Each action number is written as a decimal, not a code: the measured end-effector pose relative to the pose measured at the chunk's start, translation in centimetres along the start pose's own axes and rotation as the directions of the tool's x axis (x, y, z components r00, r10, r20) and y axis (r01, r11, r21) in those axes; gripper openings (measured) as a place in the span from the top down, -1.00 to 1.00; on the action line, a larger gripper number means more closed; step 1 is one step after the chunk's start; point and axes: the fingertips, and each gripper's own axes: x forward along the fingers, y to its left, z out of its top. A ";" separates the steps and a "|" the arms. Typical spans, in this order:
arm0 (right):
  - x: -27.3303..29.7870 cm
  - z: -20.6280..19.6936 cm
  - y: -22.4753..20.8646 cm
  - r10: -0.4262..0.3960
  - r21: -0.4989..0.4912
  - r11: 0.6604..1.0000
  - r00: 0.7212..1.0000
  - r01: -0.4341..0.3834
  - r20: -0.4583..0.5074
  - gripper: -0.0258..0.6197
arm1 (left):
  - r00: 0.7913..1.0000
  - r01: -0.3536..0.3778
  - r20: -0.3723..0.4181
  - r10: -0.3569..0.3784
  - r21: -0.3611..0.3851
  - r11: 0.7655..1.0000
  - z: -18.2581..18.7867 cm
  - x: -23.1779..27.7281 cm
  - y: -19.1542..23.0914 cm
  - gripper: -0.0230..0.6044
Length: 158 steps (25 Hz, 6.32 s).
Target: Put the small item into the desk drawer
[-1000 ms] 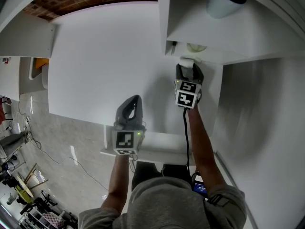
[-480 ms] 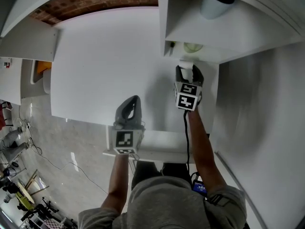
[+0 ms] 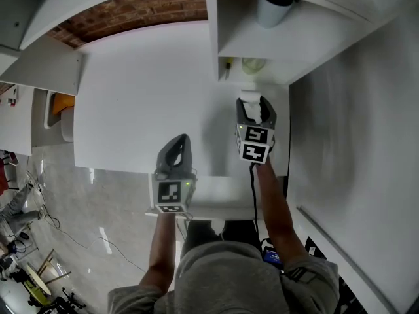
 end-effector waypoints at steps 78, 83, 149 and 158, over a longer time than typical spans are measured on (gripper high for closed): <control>-26.6 -17.1 12.1 0.029 0.003 1.000 0.987 -0.029 -0.156 0.09 | 0.963 0.257 -0.086 -0.256 0.000 0.966 -10.1 -15.6 -7.0 0.89; -24.7 -19.7 12.6 0.076 -0.010 0.997 0.975 -0.080 -0.210 0.09 | 0.969 0.218 -0.115 -0.220 -0.030 0.975 -12.6 -15.4 -6.4 0.89; -14.2 -32.3 13.0 0.190 0.074 0.981 0.842 -0.177 -0.505 0.09 | 0.971 0.133 -0.195 -0.142 -0.058 0.989 -20.2 -13.8 -5.6 0.89; -18.6 -26.9 12.3 0.185 0.050 0.982 0.903 -0.180 -0.388 0.19 | 0.981 0.131 -0.138 -0.134 -0.032 0.991 -16.6 -16.1 -7.3 0.89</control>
